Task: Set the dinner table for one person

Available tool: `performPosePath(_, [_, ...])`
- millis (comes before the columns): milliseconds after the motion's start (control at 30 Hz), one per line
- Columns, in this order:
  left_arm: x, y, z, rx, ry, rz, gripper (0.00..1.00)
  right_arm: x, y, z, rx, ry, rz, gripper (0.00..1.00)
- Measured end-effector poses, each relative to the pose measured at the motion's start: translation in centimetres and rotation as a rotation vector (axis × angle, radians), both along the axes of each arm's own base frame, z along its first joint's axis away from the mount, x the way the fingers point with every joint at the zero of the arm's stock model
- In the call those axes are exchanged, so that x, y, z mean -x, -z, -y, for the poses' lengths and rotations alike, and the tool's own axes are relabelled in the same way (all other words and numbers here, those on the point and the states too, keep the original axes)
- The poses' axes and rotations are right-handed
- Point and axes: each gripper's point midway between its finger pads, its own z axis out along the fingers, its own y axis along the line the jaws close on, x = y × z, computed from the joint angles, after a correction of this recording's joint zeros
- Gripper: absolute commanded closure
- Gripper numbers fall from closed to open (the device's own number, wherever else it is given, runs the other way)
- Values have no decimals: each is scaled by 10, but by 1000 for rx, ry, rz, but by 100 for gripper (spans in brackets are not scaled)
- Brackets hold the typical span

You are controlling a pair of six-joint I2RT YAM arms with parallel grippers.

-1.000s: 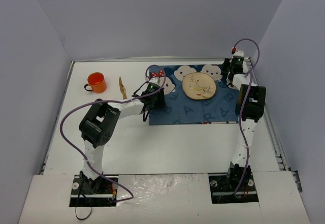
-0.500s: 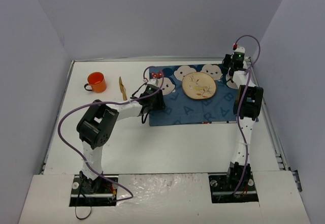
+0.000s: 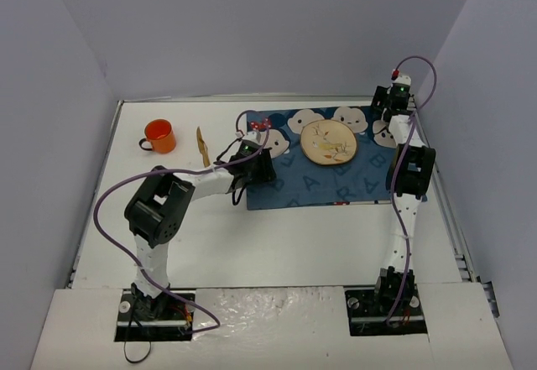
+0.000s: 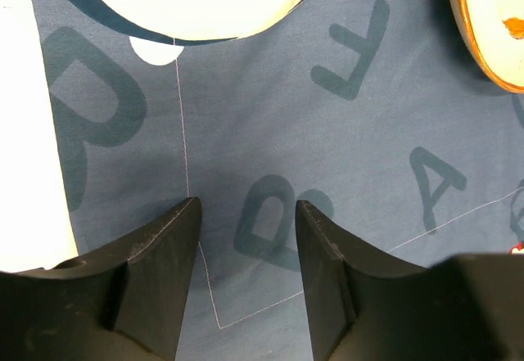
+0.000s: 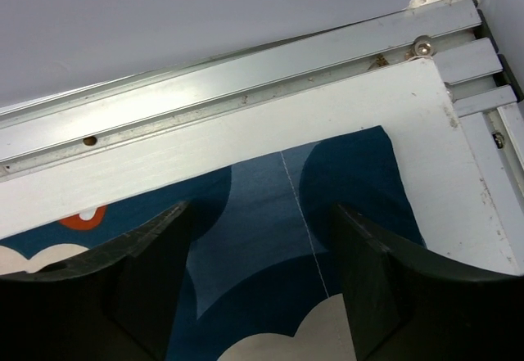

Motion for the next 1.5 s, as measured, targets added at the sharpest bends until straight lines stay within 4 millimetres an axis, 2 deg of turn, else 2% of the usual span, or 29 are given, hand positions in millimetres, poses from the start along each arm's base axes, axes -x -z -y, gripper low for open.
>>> performPosePath(67, [0,-2,2,2,7,-7,37,0,0,-1,-2,-7,-2,27])
performPosePath(267, [4,-6,-1,-40,19,-47,28,2,-5,-6,-14,-31,-11,15])
performPosePath(400, [4,-13,-4,-75,25,-72,22,15,-20,-13,-11,-47,-32,8])
performPosePath(500, [0,-24,-5,-103,26,-70,13,29,-56,-21,3,-57,-18,5])
performPosePath(600, [-9,-42,-4,-110,20,-39,4,45,-109,-32,23,-63,40,0])
performPosePath(733, [-15,-71,-16,-119,-15,9,3,80,-176,-59,33,-80,121,0])
performPosePath(800, [-16,-88,-27,-110,-41,34,3,99,-198,-74,21,-86,155,0])
performPosePath(900, [-17,-111,-55,-95,-103,66,3,132,-205,-97,-7,-103,168,0])
performPosePath(1033, [-13,-126,-110,-95,-225,75,3,187,-174,-132,-72,-133,86,0])
performPosePath(1133, [-12,-131,-152,-104,-321,75,3,218,-156,-159,-125,-160,42,0])
performPosePath(1200, [-11,-133,-177,-107,-383,73,3,233,-151,-181,-158,-190,39,0])
performPosePath(1300, [-11,-135,-217,-117,-473,58,3,256,-148,-223,-186,-273,35,0])
performPosePath(1400, [-16,-136,-258,-145,-546,51,3,279,-147,-274,-197,-397,28,0])
performPosePath(1500, [-29,-145,-297,-194,-577,51,4,300,-144,-315,-207,-512,19,0])
